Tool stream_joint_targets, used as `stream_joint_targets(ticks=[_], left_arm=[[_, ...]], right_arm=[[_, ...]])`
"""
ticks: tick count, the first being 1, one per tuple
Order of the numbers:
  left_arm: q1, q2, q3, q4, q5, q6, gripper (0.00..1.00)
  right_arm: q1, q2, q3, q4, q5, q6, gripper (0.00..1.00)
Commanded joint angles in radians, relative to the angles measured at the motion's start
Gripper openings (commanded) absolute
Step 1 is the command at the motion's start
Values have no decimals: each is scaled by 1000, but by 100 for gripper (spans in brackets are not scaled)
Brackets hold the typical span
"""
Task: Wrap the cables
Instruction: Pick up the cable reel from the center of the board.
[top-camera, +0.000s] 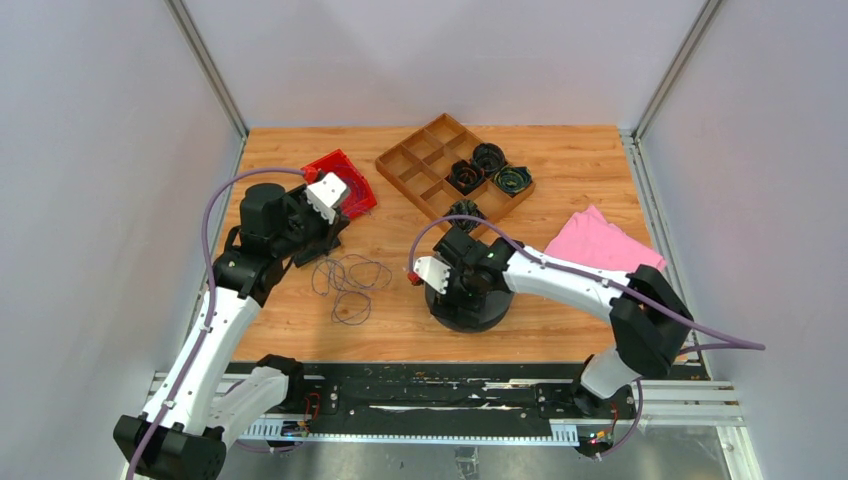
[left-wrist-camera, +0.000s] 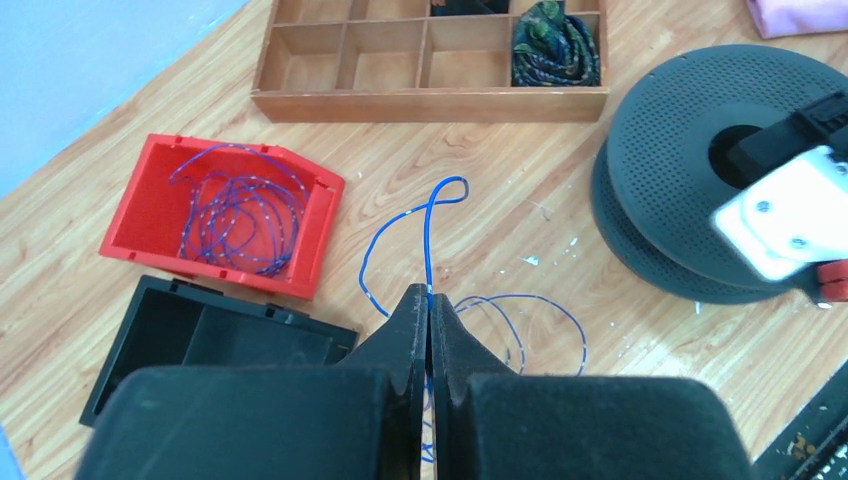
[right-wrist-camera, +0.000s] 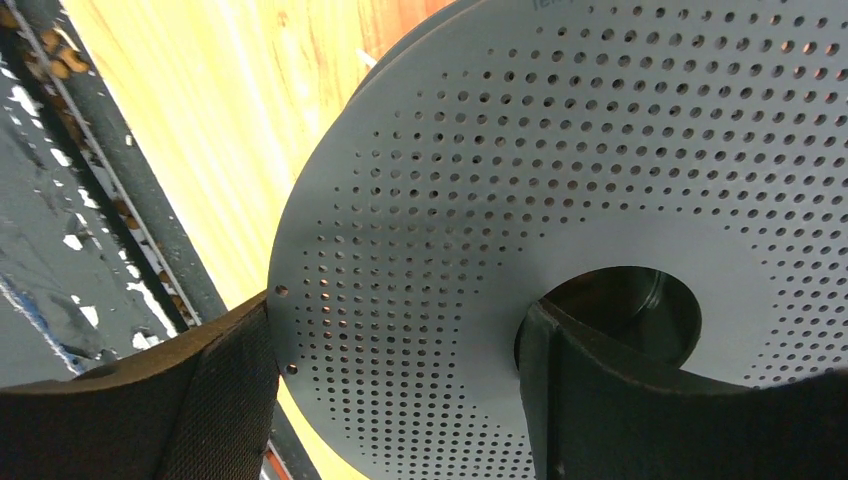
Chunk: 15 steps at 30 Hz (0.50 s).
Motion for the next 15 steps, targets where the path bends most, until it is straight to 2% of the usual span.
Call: stream_joint_targets(ticks=[1,6,9,13,15], left_arm=[[10,-21,-14,70,-86,-29,0],[20,-14,-12,86,-118,-35,0],[23,8,4,84,-102,-59,0],[26,32,15,104,-70,-96,0],[27,40,17,111,-65,-104,0]], right_arm=[[7,-107,33,51,-90,46,49],[-14,-165,55,151,-274,129,40],[-70,-187,41,286,-425,245,36],[-126,-209,-33,525,-603,421,34],[-149,-225,-104,697,-654,539,30]])
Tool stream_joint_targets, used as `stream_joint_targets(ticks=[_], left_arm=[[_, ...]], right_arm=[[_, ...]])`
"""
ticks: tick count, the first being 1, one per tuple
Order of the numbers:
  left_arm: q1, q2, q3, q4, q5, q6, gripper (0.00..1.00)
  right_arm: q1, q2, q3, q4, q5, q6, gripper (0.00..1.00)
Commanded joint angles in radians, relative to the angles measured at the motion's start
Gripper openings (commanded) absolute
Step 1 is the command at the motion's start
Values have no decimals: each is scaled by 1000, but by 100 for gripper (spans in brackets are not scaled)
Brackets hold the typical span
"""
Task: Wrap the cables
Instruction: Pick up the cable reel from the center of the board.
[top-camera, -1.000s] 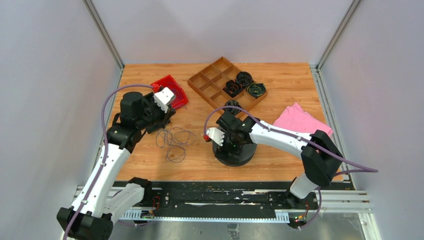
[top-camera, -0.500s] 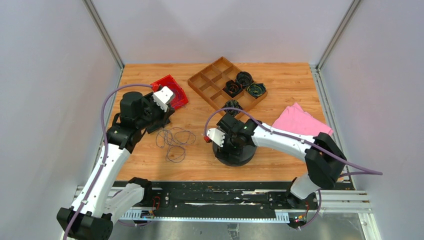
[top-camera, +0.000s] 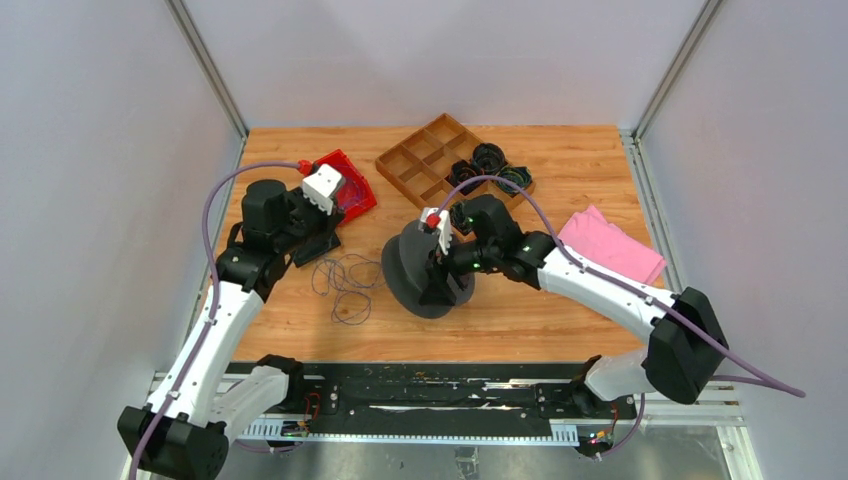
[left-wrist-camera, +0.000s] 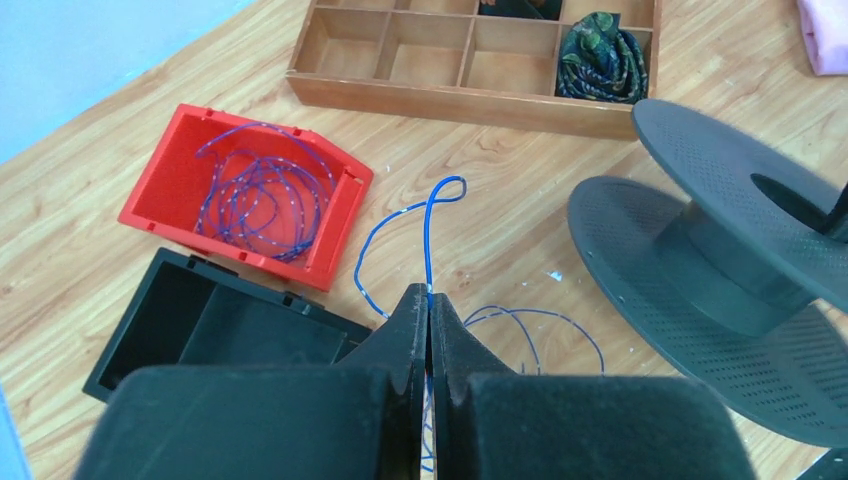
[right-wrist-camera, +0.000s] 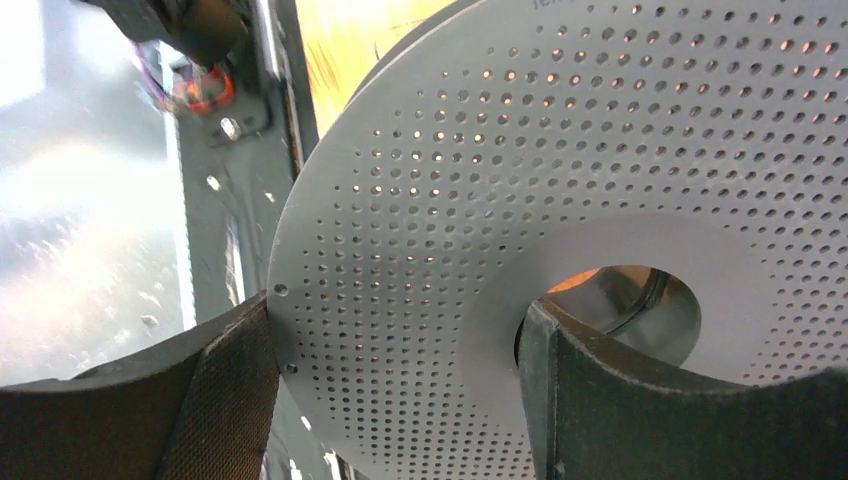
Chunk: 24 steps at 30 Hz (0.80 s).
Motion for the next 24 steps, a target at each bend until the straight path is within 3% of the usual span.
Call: stream_joint_targets(ticks=[1,13,24], left_arm=[[11,16,27,50,26,-38,0],[14,1,-3,81,65,-53,0],[14,-21,-28,90,95,-50,0]], right_arm=[[-56,-47,-123,432,-214,299,29],[-160,17,-306,991,-288,714,26],[-180,152,-309,1203,-322,915,25]])
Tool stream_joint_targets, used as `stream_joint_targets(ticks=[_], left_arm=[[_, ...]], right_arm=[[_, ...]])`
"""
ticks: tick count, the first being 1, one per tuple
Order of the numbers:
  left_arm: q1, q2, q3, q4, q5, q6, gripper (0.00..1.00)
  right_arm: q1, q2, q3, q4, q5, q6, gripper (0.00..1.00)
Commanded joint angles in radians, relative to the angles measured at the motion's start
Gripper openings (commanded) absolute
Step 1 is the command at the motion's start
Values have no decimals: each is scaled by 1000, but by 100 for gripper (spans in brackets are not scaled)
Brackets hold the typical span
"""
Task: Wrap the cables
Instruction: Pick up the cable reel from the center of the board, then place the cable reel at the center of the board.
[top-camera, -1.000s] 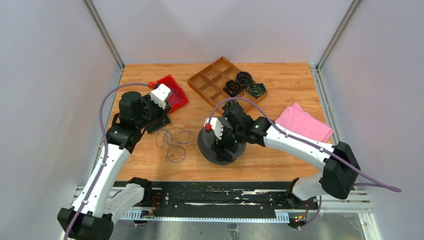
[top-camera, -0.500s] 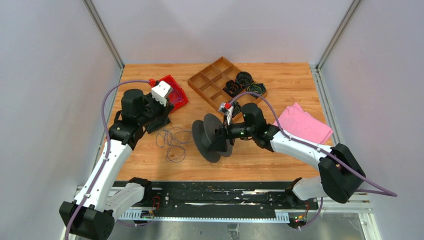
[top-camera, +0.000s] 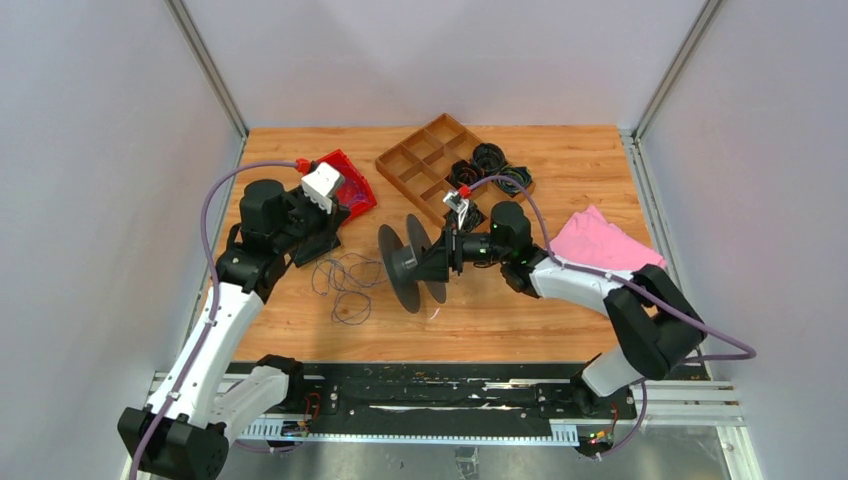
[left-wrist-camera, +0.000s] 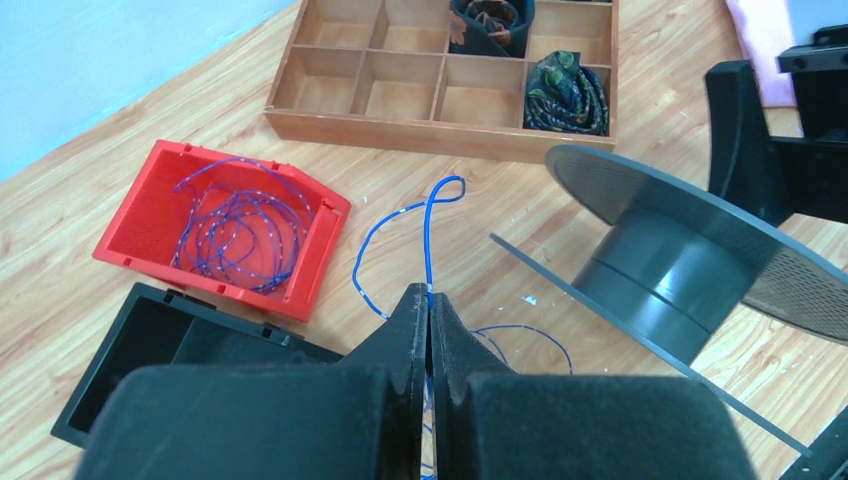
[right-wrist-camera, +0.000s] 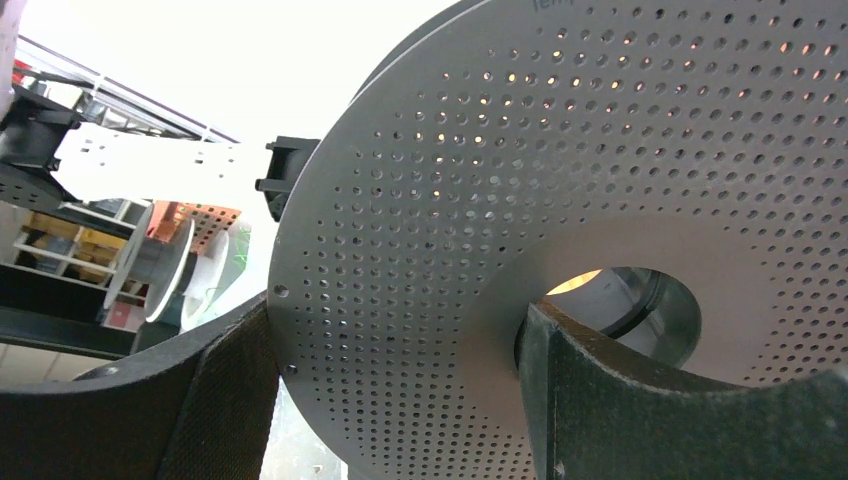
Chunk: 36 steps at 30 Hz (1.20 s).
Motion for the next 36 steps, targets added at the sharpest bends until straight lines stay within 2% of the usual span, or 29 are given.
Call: stream_joint_targets(ticks=[1,6,11,17,27,36], left_arm=[[10,-25,-24,35,40,-6,0],[10,-38,-37,35,53,1,0],[10,-39,-37,33,68,1,0],[10,-41,-42,33,73,4,0],[10,-37,-42,35,81,4,0],[10,-37,-39,31,90,5,0]], right_arm=[[-23,59,-4,238,-60,132,25],[-32,122,-13,354,-94,199,25],[-50,149,-26,368,-91,214,26],[-78,188,-31,385,-119,247,32],[-104,204,-17,357,-154,260,53],[-114,181,7,235,-172,196,63]])
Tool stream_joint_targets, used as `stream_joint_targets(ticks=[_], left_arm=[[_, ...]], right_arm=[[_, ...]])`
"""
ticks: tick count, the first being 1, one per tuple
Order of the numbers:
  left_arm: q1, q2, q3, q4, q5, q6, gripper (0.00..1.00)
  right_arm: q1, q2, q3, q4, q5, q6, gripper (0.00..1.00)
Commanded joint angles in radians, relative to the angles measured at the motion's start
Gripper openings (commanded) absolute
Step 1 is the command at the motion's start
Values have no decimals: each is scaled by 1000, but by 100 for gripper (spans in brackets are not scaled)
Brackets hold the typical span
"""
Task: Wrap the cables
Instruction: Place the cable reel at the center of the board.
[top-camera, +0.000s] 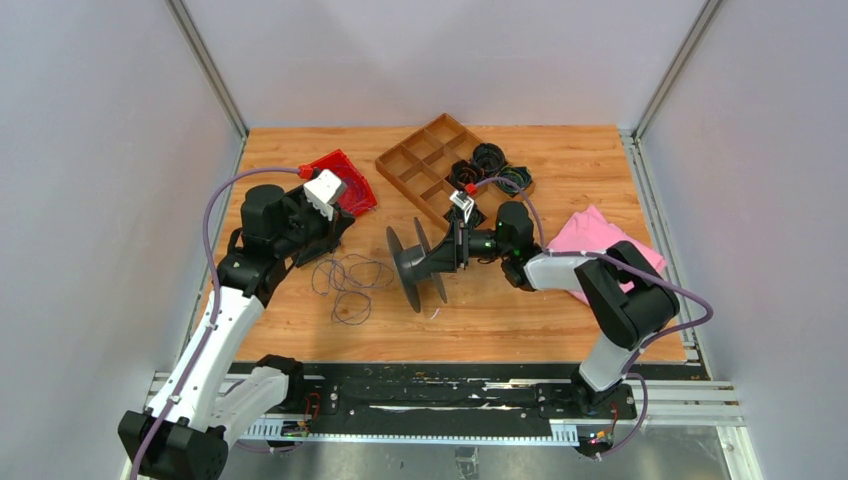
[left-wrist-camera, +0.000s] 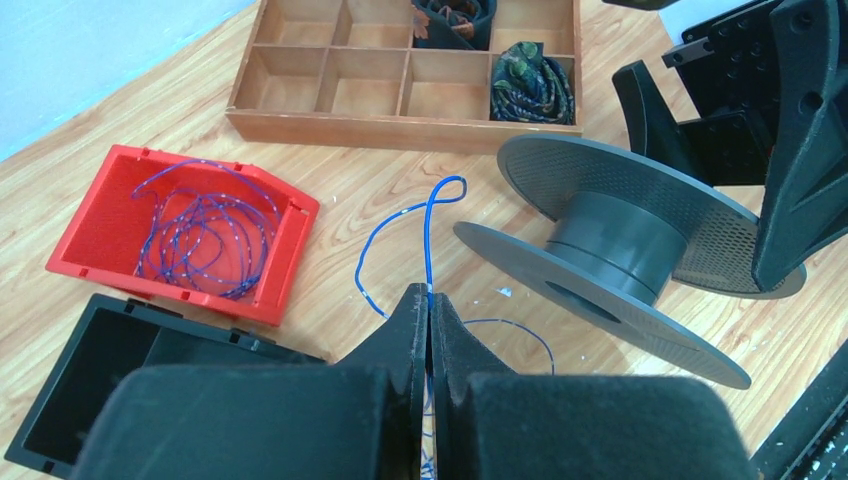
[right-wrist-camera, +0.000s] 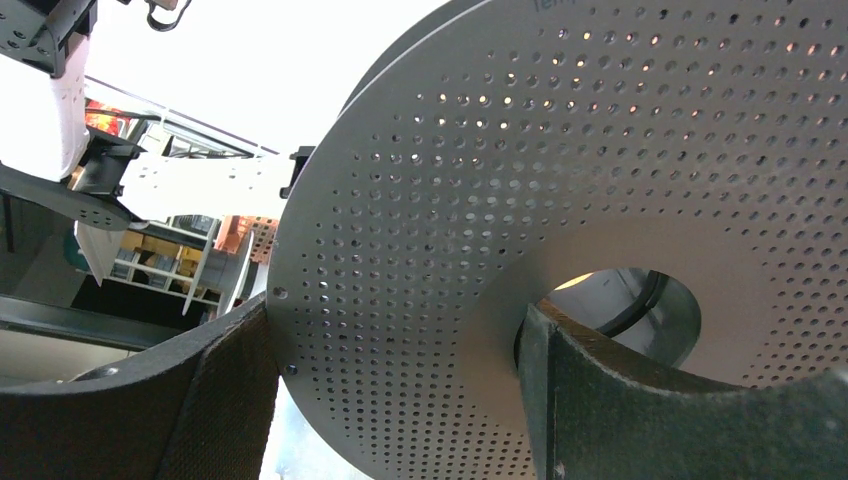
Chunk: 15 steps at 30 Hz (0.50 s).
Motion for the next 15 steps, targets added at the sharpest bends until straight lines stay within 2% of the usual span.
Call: stream_joint_targets(ticks=[1,7,15], left_arm=[[9,-13,0,22,23,4,0],[9,-19,-3,20,25,5,0],[9,-18,-3,21,34,3,0]], right_arm=[[-20,-25,35,-95,-33,-57,63],[-31,-53,51,-214,-33,-121,74],[-43,-78,72,-355,-40,-199,78]])
